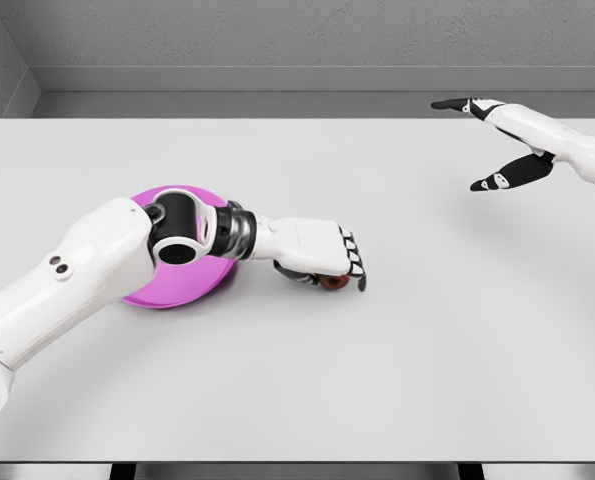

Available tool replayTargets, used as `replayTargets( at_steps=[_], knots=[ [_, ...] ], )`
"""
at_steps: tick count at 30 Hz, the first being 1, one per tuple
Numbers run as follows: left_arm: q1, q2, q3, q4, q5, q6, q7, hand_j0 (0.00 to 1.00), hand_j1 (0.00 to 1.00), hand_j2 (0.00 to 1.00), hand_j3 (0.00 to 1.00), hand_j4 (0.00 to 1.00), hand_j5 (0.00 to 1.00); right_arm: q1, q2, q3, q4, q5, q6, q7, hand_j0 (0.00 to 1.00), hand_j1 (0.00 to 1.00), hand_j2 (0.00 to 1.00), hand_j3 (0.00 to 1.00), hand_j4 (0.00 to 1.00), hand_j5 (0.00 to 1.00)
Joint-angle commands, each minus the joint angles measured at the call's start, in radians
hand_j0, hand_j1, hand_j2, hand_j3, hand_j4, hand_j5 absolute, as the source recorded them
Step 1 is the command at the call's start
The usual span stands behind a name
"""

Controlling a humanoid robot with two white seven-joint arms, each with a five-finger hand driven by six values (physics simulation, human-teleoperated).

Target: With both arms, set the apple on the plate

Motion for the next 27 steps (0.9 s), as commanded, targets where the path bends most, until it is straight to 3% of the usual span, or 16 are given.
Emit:
replayTargets(
  at_steps=[1, 8, 17, 20, 24, 27],
  knots=[
    [0.0, 0.003, 0.002, 0.001, 0.007, 0.002, 0.0, 0.63, 0.63, 0.63, 0.63, 0.63, 0.63, 0.0, -0.001, -0.001, 0.001, -0.008, 0.003, 0.0, 1.0, 1.0, 1.0, 1.0, 1.0, 1.0],
    [0.0, 0.006, 0.001, 0.0, 0.007, 0.002, 0.0, 0.53, 0.53, 0.53, 0.53, 0.53, 0.53, -0.002, -0.003, -0.001, -0.001, -0.008, 0.003, 0.0, 1.0, 1.0, 1.0, 1.0, 1.0, 1.0],
    [-0.017, 0.013, 0.004, -0.009, 0.024, 0.002, 0.004, 0.51, 0.51, 0.51, 0.51, 0.51, 0.51, 0.0, -0.003, -0.001, -0.001, -0.008, 0.003, 0.0, 1.0, 1.0, 1.0, 1.0, 1.0, 1.0],
    [-0.058, 0.103, 0.019, -0.012, 0.143, 0.002, 0.004, 0.48, 0.48, 0.48, 0.48, 0.48, 0.48, -0.002, -0.003, -0.001, -0.001, -0.008, 0.003, 0.0, 1.0, 1.0, 1.0, 1.0, 1.0, 1.0],
    [-0.06, 0.266, 0.139, -0.012, 0.263, 0.002, 0.004, 0.47, 0.47, 0.47, 0.47, 0.47, 0.47, -0.002, -0.004, -0.001, -0.001, -0.008, 0.003, 0.0, 1.0, 1.0, 1.0, 1.0, 1.0, 1.0],
    [-0.046, 0.356, 0.162, -0.015, 0.272, 0.002, 0.005, 0.47, 0.47, 0.47, 0.47, 0.47, 0.47, -0.002, -0.004, -0.001, -0.001, -0.008, 0.003, 0.0, 1.0, 1.0, 1.0, 1.0, 1.0, 1.0]
  ],
)
